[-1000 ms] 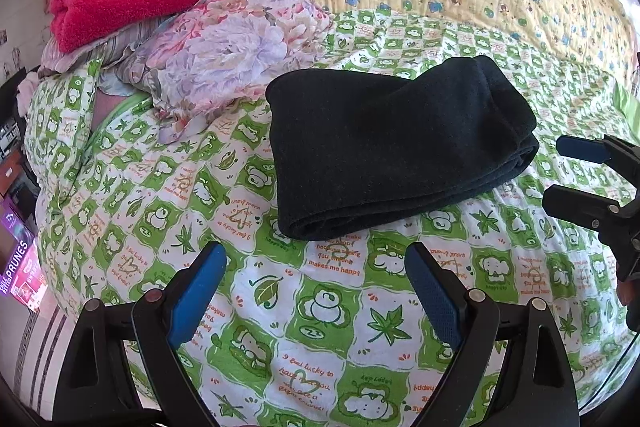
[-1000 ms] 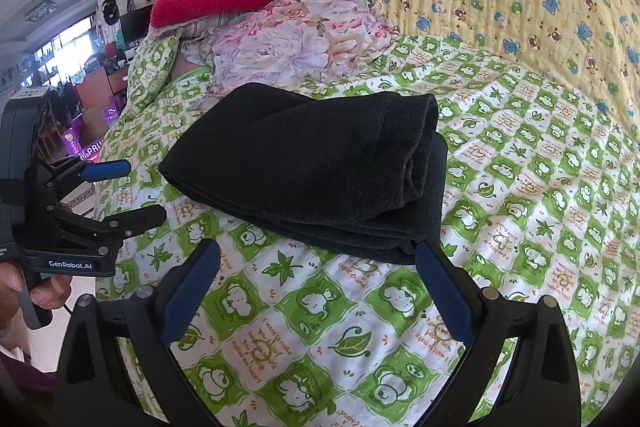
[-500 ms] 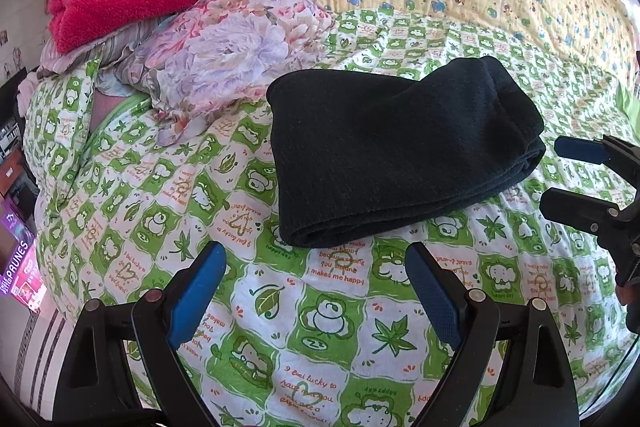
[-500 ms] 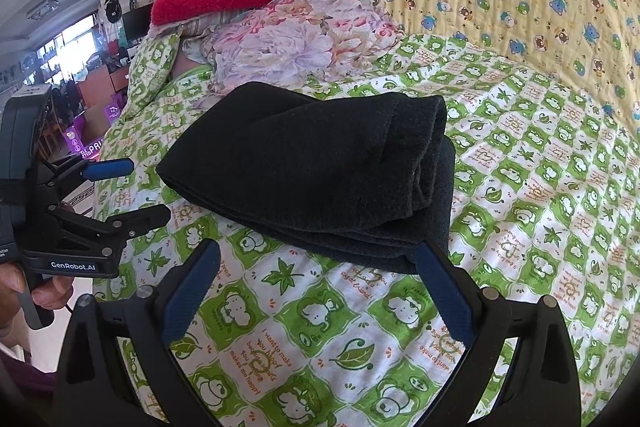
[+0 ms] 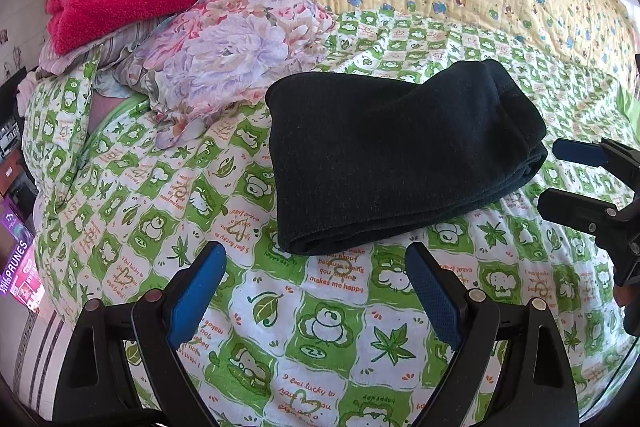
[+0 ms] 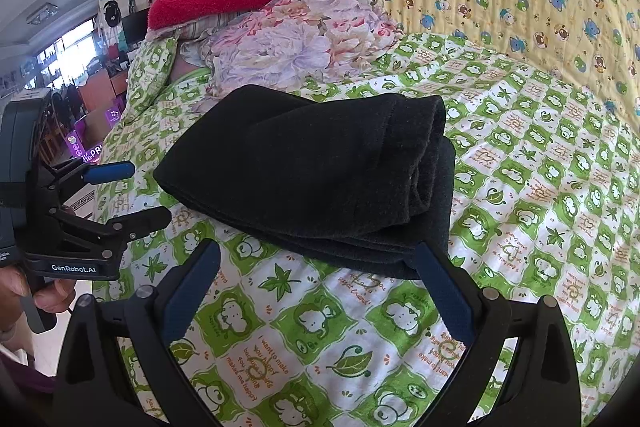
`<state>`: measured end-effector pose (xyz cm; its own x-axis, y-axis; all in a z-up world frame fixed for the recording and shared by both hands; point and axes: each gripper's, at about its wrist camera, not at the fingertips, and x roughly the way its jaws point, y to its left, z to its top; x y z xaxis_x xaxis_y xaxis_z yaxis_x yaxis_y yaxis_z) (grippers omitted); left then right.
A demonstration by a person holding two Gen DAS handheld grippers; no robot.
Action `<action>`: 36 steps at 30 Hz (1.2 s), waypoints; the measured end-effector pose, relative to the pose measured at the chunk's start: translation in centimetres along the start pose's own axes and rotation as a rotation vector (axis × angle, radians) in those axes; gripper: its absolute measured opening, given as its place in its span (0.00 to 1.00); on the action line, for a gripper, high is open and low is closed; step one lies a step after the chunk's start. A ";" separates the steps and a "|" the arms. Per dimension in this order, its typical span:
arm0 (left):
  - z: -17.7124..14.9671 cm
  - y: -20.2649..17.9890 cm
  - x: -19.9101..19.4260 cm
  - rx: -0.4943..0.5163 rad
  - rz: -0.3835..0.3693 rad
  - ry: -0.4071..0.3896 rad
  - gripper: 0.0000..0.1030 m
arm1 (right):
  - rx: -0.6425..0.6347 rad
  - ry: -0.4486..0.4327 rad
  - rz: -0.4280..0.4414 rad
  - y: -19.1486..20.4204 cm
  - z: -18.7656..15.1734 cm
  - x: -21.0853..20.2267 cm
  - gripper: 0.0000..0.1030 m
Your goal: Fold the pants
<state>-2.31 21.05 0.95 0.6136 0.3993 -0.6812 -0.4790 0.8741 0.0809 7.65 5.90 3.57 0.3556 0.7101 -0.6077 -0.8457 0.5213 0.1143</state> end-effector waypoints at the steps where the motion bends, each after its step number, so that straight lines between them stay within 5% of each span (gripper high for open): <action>1: 0.0 0.0 0.0 0.001 0.000 -0.001 0.89 | 0.000 0.000 0.002 0.0 0.0 0.0 0.95; 36: 0.7 -0.5 -0.2 -0.011 -0.003 -0.019 0.89 | -0.010 -0.020 0.011 0.4 0.9 0.0 0.95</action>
<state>-1.73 20.70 1.57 0.6268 0.4023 -0.6673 -0.4843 0.8720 0.0708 7.68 6.49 4.28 0.3544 0.7253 -0.5903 -0.8536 0.5086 0.1125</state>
